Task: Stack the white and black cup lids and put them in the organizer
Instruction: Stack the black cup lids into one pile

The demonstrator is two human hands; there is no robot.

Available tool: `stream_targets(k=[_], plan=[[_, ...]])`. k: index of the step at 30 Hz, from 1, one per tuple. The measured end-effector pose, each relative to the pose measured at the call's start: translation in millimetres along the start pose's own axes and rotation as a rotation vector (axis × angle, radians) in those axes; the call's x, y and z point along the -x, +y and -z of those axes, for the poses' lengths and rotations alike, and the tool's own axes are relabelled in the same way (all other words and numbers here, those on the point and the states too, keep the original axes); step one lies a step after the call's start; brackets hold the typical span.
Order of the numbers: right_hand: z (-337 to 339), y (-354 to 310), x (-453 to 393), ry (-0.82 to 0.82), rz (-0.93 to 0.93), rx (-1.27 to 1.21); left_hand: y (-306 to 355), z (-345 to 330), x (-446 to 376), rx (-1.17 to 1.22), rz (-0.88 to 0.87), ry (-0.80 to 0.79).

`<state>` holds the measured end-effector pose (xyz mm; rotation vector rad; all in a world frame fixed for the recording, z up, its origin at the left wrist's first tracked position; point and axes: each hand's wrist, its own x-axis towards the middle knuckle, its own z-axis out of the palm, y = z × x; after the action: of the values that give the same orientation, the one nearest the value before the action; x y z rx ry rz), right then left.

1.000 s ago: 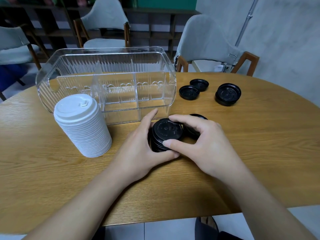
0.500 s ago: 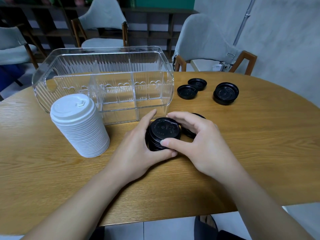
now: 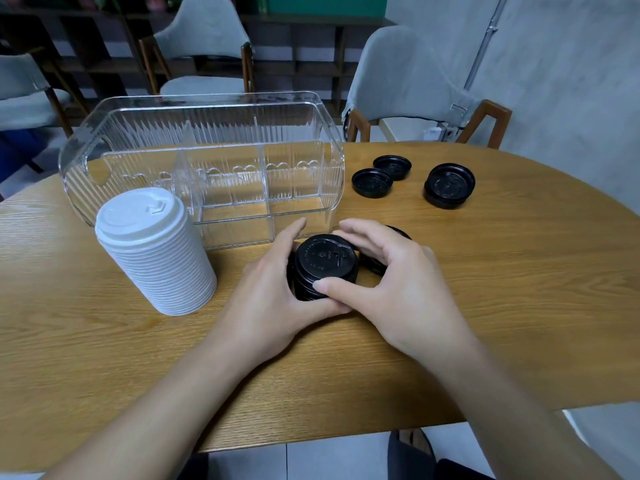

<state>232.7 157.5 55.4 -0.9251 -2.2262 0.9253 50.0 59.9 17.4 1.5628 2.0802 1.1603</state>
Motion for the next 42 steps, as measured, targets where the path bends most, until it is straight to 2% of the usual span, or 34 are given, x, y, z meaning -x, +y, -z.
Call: stream_targets(k=[5,11,14,17,21,31,36,42], plan=[[-2.4,-2.4,2.4,0.018,-0.006,0.002,-0.2,0.2,1.0,-0.013,-0.022,-0.014],[4.6,1.8,3.0,-0.049,-0.023,-0.029,-0.7,-0.1,1.3,0.006,-0.061,-0.032],[16.9,5.2,-2.1,0.067,0.007,-0.052,0.0,0.4,2.6,0.075,-0.086,-0.023],[30.0,17.2,-7.1,0.181,0.003,0.146,2.1,0.9,3.3,0.127,-0.085,0.004],[29.3,36.0,-7.3,0.063,-0.048,0.482,4.1,2.9,2.8,0.154,-0.050,0.048],[16.8,40.0,-10.2,0.073,0.026,0.643,5.8,4.3,2.9,0.169,-0.031,0.051],[17.4,37.0,-9.6,0.112,0.004,0.561,6.0,4.5,3.0,0.164,-0.033,0.051],[24.4,33.9,-8.2,0.165,-0.031,0.320,4.6,4.5,2.3,0.157,-0.037,0.052]])
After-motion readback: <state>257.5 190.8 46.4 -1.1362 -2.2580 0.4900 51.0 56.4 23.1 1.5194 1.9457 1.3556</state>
